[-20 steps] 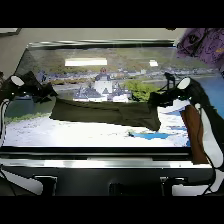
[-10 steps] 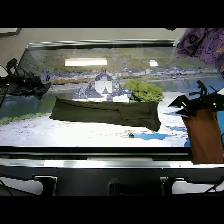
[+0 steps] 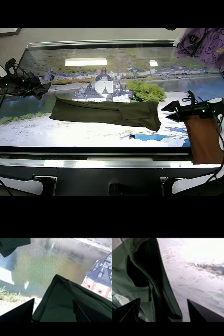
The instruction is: Fold the clothes and pants, and hang the long-sleeved shirts on hangers.
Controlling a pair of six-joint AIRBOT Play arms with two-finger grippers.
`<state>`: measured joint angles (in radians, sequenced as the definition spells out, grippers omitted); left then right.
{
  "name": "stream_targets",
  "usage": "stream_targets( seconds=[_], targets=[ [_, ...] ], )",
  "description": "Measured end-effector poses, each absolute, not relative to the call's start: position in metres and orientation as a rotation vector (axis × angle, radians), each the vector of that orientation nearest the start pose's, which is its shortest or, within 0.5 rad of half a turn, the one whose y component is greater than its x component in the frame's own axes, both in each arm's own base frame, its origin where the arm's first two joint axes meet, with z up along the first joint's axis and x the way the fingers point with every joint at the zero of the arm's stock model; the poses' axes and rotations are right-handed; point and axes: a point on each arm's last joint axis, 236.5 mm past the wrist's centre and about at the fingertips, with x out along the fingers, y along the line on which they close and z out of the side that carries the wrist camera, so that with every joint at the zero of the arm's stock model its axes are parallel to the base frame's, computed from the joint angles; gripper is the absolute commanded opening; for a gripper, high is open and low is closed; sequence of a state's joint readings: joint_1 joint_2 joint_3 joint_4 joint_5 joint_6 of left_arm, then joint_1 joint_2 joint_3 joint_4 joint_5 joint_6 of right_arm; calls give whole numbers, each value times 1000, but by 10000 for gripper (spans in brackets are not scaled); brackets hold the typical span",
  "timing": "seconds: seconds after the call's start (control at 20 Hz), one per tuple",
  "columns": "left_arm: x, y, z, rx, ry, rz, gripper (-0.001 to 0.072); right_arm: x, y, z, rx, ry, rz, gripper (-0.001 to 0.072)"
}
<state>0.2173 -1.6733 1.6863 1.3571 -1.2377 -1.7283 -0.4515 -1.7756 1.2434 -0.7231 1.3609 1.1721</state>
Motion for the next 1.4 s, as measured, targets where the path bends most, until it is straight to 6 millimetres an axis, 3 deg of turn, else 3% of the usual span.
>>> stream_targets(
  seconds=[0.2,0.3,0.4,0.45,0.6,0.65,0.8,0.9,0.95,1.15,1.4],
  targets=[
    [495,61,25,-453,1191,151,550,408,36,-90,923,1441,448,634],
    [495,60,25,-454,1191,150,550,408,55,-96,891,1463,469,409],
    [496,57,25,-456,1192,144,549,406,70,-104,840,1487,484,98],
    [496,55,25,-458,1192,139,547,406,76,-106,818,1490,487,29],
    [499,38,26,-475,1195,102,525,413,80,-92,779,1462,465,30],
    [500,30,27,-483,1197,83,474,417,78,-81,760,1443,447,30],
    [504,-9,26,-502,1208,2,227,427,60,-42,672,1399,355,30],
    [508,-50,22,-514,1222,-77,52,432,45,-9,612,1365,288,30],
    [509,-74,19,-525,1227,-121,19,435,38,10,586,1346,259,30],
    [509,-196,5,-601,1245,-330,17,439,19,67,529,1291,167,29],
    [484,-357,-20,-765,1258,-507,17,436,4,114,485,1253,102,29]
  ],
)
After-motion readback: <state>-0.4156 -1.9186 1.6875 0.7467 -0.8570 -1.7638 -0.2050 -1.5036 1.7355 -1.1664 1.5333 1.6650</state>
